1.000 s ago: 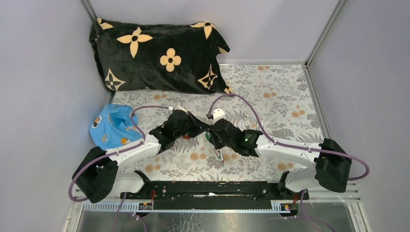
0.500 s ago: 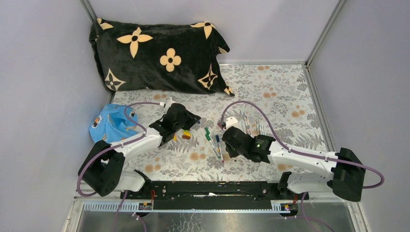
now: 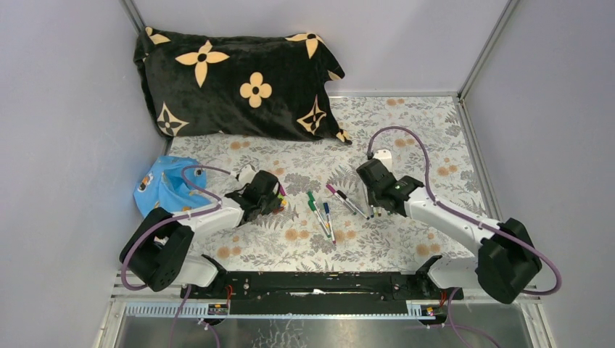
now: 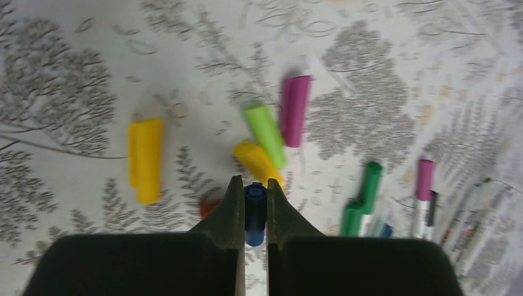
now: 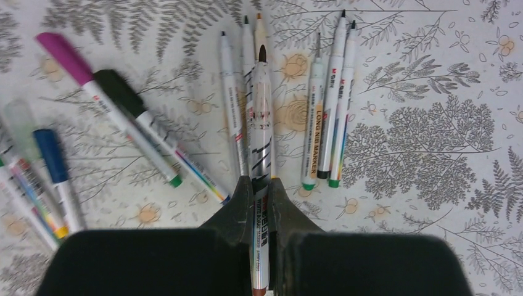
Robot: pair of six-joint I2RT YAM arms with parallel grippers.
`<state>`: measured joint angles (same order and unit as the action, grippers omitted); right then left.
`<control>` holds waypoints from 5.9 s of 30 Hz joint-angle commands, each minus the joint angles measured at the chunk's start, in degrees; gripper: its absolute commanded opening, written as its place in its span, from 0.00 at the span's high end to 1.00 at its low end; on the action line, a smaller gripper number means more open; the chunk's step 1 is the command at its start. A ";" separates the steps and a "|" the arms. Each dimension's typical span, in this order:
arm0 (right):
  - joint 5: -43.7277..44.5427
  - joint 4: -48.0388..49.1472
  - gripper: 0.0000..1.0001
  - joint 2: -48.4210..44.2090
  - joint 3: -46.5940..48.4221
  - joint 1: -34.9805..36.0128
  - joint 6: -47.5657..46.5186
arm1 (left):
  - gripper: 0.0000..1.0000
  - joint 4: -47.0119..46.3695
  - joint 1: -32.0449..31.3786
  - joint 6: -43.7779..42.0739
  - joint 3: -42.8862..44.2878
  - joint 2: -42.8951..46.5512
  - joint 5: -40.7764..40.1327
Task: Open the pen caps
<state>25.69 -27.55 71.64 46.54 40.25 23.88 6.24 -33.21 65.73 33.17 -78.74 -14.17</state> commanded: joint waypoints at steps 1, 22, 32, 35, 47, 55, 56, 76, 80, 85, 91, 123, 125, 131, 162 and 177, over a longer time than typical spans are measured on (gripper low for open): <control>0.16 1.72 1.00 4.95 3.24 -3.84 -3.94 | 0.98 -0.07 0.12 2.24 -2.49 -1.04 -3.83; -2.37 7.54 0.94 19.38 4.76 -10.22 -8.75 | 0.61 -3.54 0.08 4.93 -4.26 -1.80 -3.67; -3.36 5.61 0.57 19.45 6.30 -10.67 -8.02 | 0.59 -1.22 0.08 5.67 -4.81 1.57 -3.74; -3.26 4.77 0.55 17.77 7.05 -10.64 -8.05 | 0.59 -0.16 0.08 5.98 -5.25 3.40 -3.90; -5.08 0.49 0.51 11.18 10.68 -7.42 -11.51 | 0.46 3.24 0.08 6.77 -5.66 9.59 -4.50; -11.09 -1.04 0.52 16.17 15.39 -0.19 -14.64 | 0.36 4.32 0.03 5.73 -4.73 12.51 -3.47; -11.52 -0.91 0.52 16.86 15.68 0.21 -14.76 | 0.34 4.45 0.06 5.41 -4.51 12.66 -3.19; -13.87 1.05 0.55 25.23 16.55 3.06 -15.37 | 0.30 2.66 -0.87 5.28 -2.76 13.89 -0.40; -15.09 1.31 0.56 26.54 16.99 3.00 -15.36 | 0.30 2.58 -0.89 5.44 -2.99 14.02 -0.45; -16.84 1.92 0.58 27.13 17.00 3.25 -15.09 | 0.30 2.46 -0.89 5.46 -3.23 14.30 -0.64; -17.36 2.11 0.60 27.80 16.93 3.45 -15.13 | 0.30 2.32 -0.89 5.54 -3.33 14.05 -0.70; -20.73 3.73 1.00 26.01 14.36 4.44 -14.34 | 0.30 -0.30 -0.89 3.79 -2.62 13.34 2.71; -21.21 3.58 1.00 24.78 14.45 4.91 -14.25 | 0.30 -2.08 -0.89 3.39 -1.73 12.16 4.78; -22.47 2.88 1.00 21.02 14.71 6.67 -13.19 | 0.31 -5.77 -0.85 3.44 0.19 9.51 8.62; -24.30 5.66 1.00 18.24 17.18 15.98 -7.32 | 0.45 -19.09 -5.21 13.04 -1.17 0.69 12.77; -23.38 4.89 1.00 16.62 18.10 16.35 -6.83 | 0.79 -20.97 -5.98 13.80 -3.08 1.36 12.86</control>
<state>1.96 -23.29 91.07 61.89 55.90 16.43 -10.90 -38.61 79.13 30.76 -77.84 -1.43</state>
